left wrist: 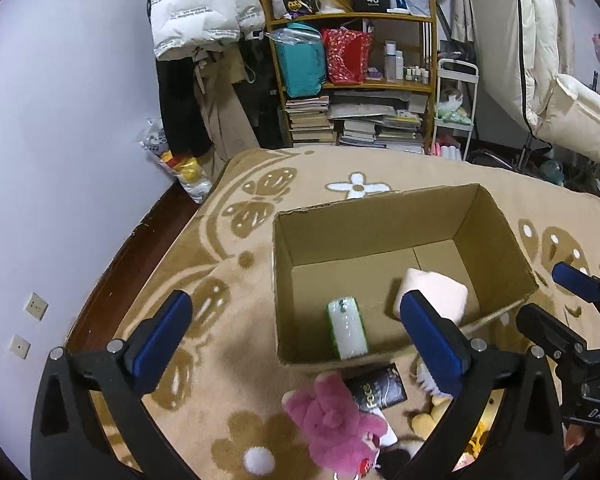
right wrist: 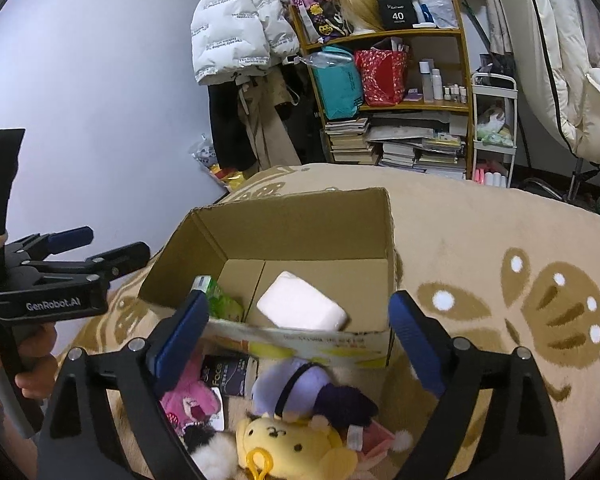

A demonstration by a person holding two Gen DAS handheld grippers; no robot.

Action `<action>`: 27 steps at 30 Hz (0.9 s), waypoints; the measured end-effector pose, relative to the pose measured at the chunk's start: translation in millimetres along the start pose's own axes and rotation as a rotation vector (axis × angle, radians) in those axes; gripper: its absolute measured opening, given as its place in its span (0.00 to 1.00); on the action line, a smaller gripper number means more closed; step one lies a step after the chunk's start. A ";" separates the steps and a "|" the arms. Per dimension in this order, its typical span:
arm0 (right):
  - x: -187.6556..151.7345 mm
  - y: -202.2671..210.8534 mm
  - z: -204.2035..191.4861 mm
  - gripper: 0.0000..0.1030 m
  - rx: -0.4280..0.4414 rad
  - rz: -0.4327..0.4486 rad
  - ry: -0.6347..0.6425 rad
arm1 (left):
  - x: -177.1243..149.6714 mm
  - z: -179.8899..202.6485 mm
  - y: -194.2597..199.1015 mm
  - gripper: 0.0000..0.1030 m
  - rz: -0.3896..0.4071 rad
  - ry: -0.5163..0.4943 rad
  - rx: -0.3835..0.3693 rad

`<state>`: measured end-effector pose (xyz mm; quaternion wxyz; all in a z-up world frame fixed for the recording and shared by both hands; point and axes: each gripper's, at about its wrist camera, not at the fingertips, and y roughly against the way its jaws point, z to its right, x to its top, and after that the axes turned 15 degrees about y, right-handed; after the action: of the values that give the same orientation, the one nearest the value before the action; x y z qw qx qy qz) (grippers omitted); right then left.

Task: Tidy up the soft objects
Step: 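Open left tool dropping tea pouch into box while right tool releases marshmallow plush, then withdraw both tools from the box back toward the remaining pile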

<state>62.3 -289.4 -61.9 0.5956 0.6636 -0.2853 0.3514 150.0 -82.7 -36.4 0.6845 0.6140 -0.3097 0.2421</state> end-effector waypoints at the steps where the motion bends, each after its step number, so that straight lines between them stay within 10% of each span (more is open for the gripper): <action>1: -0.7 3.4 -1.9 0.93 -0.008 0.000 0.003 | -1.1 -2.0 3.4 1.00 0.003 0.004 0.001; 27: -21.1 52.1 -32.9 0.93 0.009 -0.031 -0.008 | -49.8 -30.4 51.9 1.00 -0.144 0.060 0.048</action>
<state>4.1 -264.3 -46.7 0.5967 0.6722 -0.2758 0.3408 82.5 -43.4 -38.1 0.6940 0.6435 -0.2383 0.2179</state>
